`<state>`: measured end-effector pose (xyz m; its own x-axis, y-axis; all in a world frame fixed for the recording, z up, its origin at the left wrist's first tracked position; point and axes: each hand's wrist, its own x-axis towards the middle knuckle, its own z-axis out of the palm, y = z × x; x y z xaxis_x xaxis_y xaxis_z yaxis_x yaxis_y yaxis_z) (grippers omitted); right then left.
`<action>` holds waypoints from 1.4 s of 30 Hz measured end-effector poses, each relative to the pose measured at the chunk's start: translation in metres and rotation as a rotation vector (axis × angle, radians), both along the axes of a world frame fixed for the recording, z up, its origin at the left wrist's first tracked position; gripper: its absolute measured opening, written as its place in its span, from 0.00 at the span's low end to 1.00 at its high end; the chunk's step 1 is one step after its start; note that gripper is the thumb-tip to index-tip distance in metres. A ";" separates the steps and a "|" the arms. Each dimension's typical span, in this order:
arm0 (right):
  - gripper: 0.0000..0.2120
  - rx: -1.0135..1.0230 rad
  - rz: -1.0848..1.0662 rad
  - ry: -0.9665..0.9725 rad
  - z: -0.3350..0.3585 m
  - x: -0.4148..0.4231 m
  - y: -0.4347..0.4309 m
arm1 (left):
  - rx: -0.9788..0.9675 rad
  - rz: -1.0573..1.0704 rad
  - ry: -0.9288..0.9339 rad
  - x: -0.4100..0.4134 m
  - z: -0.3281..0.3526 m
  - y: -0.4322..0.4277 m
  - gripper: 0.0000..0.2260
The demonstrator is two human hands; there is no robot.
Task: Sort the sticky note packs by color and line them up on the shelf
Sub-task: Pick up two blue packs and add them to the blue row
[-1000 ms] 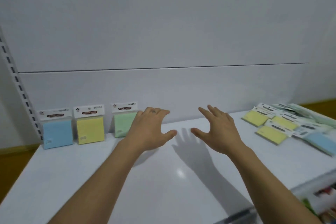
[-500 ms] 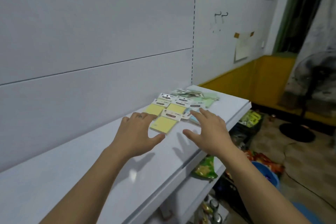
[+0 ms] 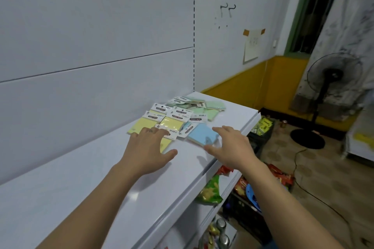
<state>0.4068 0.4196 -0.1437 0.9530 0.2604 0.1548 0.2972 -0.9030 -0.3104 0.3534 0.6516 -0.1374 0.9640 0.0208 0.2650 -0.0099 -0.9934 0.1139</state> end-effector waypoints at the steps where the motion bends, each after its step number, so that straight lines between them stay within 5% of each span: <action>1: 0.35 -0.014 -0.007 0.023 -0.001 0.005 0.003 | -0.014 -0.009 -0.003 0.005 -0.002 0.000 0.28; 15: 0.41 -0.127 -0.102 0.159 0.002 0.047 0.037 | -0.095 -0.119 -0.054 0.050 -0.017 0.014 0.27; 23: 0.45 -0.140 0.019 0.140 0.002 0.070 0.028 | -0.070 -0.098 -0.045 0.074 -0.010 0.008 0.26; 36: 0.46 0.212 0.091 -0.089 -0.006 0.194 -0.046 | 0.073 0.113 -0.067 0.125 -0.024 -0.083 0.19; 42: 0.42 0.361 0.171 -0.038 -0.037 0.213 -0.032 | 0.099 0.271 -0.013 0.124 -0.040 -0.107 0.26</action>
<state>0.6196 0.3875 -0.1805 0.8923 0.3372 0.3000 0.4513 -0.6742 -0.5846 0.4770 0.5444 -0.1778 0.9235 0.2504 0.2904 0.2565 -0.9664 0.0175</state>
